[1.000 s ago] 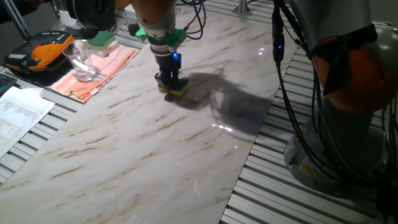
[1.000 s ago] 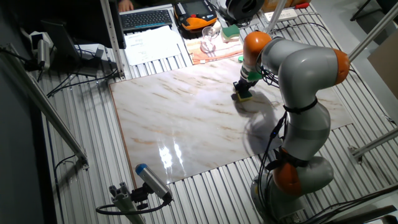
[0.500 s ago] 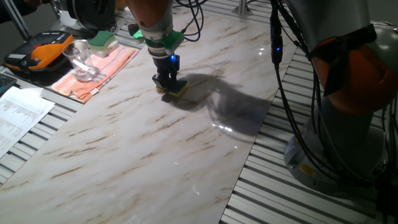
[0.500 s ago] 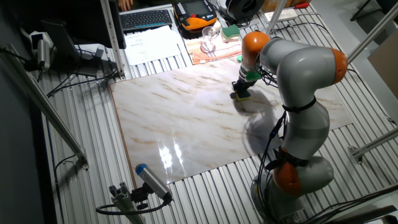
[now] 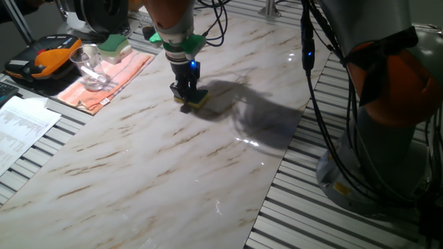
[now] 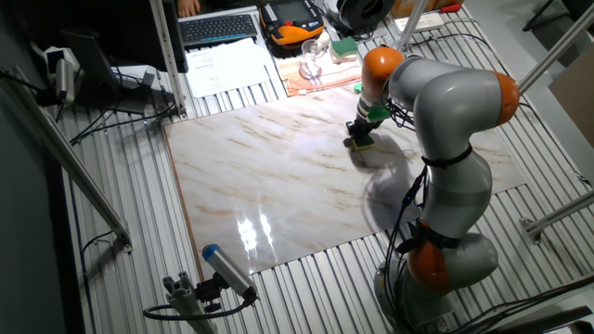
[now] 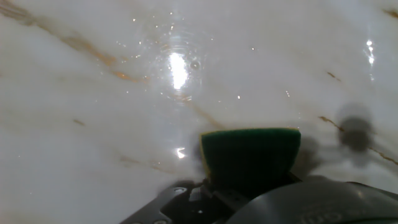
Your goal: Clean the tabletop with a sponge
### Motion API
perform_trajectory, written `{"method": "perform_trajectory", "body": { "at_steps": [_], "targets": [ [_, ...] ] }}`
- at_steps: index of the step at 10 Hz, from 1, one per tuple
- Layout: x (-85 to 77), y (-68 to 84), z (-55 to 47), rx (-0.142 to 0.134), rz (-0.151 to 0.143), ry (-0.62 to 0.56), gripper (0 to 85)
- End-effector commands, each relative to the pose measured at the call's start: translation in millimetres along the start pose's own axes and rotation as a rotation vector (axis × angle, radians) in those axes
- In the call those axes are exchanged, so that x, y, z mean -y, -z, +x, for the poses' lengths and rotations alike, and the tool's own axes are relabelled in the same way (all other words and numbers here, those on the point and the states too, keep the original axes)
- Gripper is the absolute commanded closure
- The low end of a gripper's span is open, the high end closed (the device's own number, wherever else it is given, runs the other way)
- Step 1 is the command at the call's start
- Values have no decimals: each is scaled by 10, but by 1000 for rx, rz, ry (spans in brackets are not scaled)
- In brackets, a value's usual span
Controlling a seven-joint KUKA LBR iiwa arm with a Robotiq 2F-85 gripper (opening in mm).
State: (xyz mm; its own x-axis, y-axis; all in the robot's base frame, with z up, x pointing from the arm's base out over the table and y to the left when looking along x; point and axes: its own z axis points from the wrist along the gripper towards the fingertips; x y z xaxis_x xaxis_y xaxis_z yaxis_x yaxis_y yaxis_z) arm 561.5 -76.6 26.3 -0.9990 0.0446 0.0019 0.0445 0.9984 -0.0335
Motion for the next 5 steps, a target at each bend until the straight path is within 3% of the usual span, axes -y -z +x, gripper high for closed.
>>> {"method": "perform_trajectory", "body": {
  "at_steps": [1, 5],
  "targets": [
    [5, -1, 0, -3, -12, -1, 850],
    [5, -1, 0, -1, -3, -39, 850]
  ]
}}
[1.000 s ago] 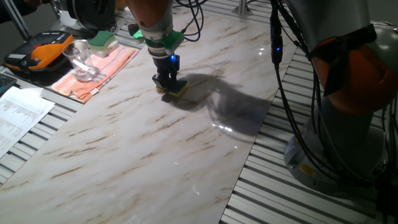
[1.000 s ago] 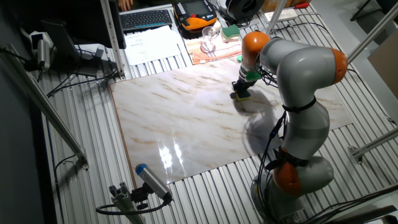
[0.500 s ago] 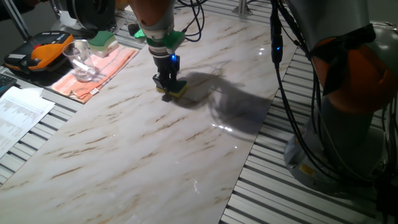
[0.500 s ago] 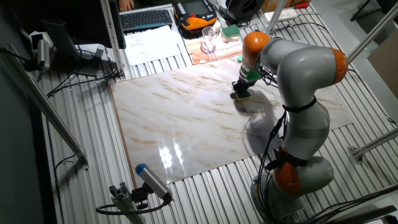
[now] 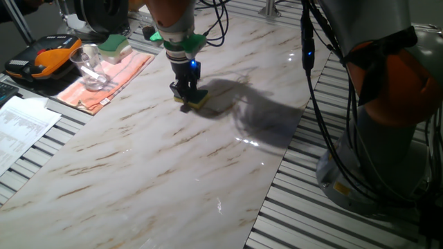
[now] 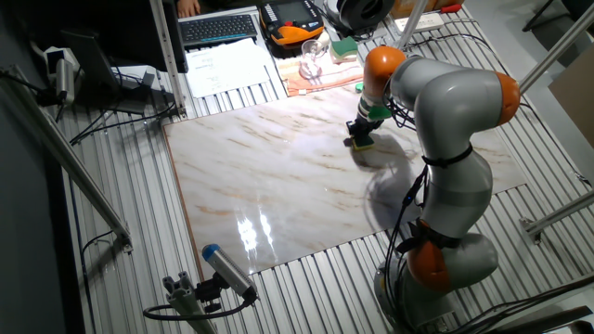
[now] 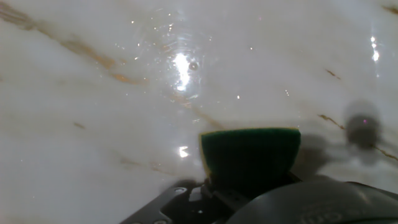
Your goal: Clean the tabletop with a sponge
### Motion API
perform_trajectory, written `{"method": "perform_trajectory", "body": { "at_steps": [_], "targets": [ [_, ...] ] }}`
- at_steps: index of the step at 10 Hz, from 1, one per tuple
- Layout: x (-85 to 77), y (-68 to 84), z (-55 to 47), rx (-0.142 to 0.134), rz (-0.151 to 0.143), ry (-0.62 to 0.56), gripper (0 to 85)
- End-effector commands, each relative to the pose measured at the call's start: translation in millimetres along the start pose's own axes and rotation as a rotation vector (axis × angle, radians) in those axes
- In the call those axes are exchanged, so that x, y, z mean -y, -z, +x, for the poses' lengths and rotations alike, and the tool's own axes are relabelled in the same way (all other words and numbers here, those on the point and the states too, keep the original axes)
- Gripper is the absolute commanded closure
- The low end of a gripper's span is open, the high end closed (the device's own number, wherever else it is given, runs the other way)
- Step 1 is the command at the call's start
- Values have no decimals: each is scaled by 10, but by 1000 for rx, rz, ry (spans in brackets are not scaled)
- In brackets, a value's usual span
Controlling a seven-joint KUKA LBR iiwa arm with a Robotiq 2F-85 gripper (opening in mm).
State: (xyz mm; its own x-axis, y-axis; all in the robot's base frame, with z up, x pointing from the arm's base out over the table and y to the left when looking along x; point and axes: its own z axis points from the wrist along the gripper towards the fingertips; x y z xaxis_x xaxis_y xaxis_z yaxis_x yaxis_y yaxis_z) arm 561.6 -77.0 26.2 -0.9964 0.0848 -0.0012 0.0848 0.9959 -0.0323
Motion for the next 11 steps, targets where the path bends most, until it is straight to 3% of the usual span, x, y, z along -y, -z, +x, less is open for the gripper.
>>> {"method": "perform_trajectory", "body": {
  "at_steps": [1, 4, 6, 8, 9, 10, 11],
  "targets": [
    [1, 1, 1, 14, 12, -13, 850],
    [1, 1, 1, 23, -8, -30, 850],
    [1, 1, 1, 19, -45, -5, 850],
    [1, 1, 1, -11, -26, 0, 850],
    [1, 1, 1, -39, -20, -1, 850],
    [1, 1, 1, -57, -31, -4, 850],
    [-1, -7, 3, -55, -38, -18, 850]
  ]
}}
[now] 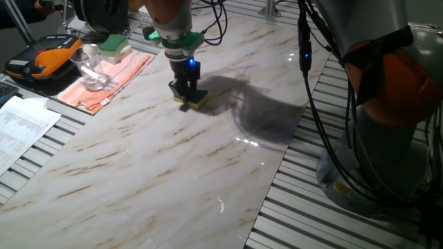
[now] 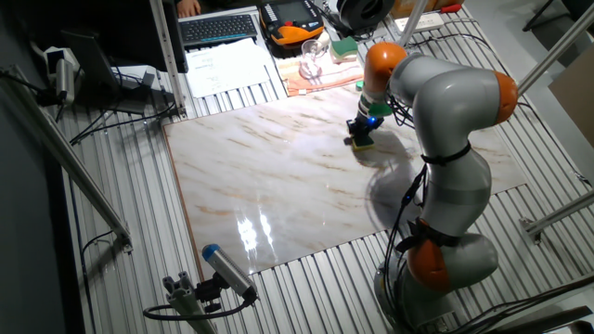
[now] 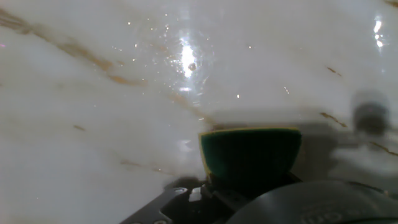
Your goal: Clean the tabletop with a sponge
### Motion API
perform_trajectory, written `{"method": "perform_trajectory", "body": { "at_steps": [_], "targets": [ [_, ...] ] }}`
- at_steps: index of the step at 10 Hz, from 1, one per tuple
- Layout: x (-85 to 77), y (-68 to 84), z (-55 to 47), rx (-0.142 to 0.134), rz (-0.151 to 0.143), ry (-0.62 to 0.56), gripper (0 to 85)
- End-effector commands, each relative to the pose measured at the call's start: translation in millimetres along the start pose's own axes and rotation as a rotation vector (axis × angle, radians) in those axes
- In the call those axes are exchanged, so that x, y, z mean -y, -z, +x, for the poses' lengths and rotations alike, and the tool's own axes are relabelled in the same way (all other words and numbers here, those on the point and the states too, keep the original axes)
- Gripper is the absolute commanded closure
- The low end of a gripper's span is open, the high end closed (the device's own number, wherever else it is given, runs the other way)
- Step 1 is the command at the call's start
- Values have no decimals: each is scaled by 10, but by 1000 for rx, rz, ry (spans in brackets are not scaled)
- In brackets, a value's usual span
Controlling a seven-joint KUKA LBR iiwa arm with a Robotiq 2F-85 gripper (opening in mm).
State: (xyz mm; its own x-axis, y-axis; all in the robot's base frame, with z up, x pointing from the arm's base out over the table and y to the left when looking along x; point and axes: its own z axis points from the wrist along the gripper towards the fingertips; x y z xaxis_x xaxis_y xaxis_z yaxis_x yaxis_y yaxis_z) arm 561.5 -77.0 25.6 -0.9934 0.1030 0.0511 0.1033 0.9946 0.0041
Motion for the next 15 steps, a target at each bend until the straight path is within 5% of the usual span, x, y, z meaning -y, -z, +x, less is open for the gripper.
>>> {"method": "perform_trajectory", "body": {
  "at_steps": [1, 4, 9, 15],
  "targets": [
    [7, -9, 9, 26, 8, -4, 850],
    [25, 29, 3, 58, 6, 16, 850],
    [118, 143, -81, 37, 2, 36, 850],
    [135, 112, -92, 21, 64, 40, 850]
  ]
}}
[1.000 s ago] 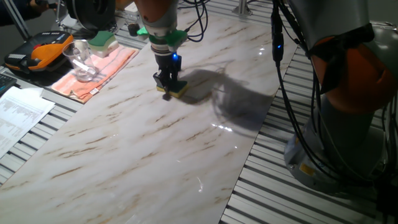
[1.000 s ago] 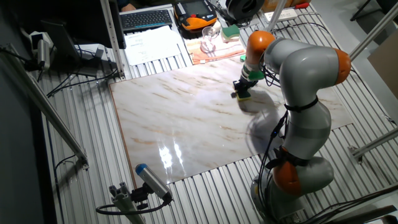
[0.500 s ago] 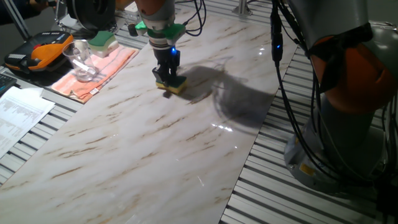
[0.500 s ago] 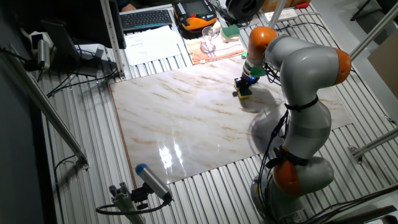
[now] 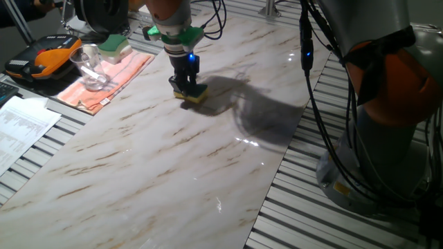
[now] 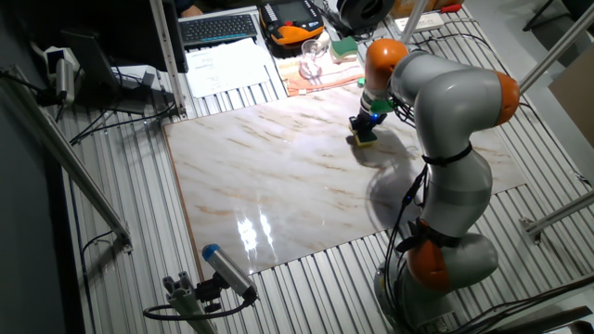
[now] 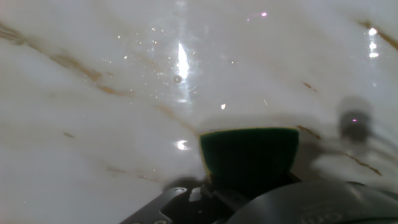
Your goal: Clean the tabletop with a sponge
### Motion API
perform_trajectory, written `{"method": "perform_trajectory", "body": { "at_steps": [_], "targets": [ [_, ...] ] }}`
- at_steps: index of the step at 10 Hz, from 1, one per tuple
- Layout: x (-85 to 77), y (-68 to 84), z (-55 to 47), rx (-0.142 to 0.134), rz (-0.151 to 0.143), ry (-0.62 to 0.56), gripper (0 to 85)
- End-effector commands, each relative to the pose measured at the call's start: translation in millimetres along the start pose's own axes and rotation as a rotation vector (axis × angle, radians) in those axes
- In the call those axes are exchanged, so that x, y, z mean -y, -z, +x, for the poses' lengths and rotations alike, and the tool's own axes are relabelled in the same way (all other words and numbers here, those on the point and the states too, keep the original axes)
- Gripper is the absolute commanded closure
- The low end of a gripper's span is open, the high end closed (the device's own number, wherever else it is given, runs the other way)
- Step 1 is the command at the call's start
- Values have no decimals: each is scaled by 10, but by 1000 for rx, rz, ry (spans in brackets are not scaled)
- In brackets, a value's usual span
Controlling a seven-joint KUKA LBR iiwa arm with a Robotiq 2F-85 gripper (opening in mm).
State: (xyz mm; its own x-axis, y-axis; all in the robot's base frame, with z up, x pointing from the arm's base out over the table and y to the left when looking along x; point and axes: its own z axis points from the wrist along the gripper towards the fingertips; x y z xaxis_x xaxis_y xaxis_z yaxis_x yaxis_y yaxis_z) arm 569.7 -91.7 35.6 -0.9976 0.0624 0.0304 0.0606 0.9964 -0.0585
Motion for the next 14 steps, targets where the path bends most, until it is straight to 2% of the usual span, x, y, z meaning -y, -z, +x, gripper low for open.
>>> {"method": "perform_trajectory", "body": {
  "at_steps": [1, 3, 5, 8, 12, 14],
  "targets": [
    [6, -26, -1, 3, 3, 2, 850],
    [14, -45, -31, 12, 1, 1, 850],
    [65, -37, -115, 6, -14, 9, 850],
    [97, -58, -214, 9, -14, 15, 850],
    [112, 64, -378, -8, -15, 17, 850],
    [108, 73, -444, -12, -13, 21, 850]
  ]
}}
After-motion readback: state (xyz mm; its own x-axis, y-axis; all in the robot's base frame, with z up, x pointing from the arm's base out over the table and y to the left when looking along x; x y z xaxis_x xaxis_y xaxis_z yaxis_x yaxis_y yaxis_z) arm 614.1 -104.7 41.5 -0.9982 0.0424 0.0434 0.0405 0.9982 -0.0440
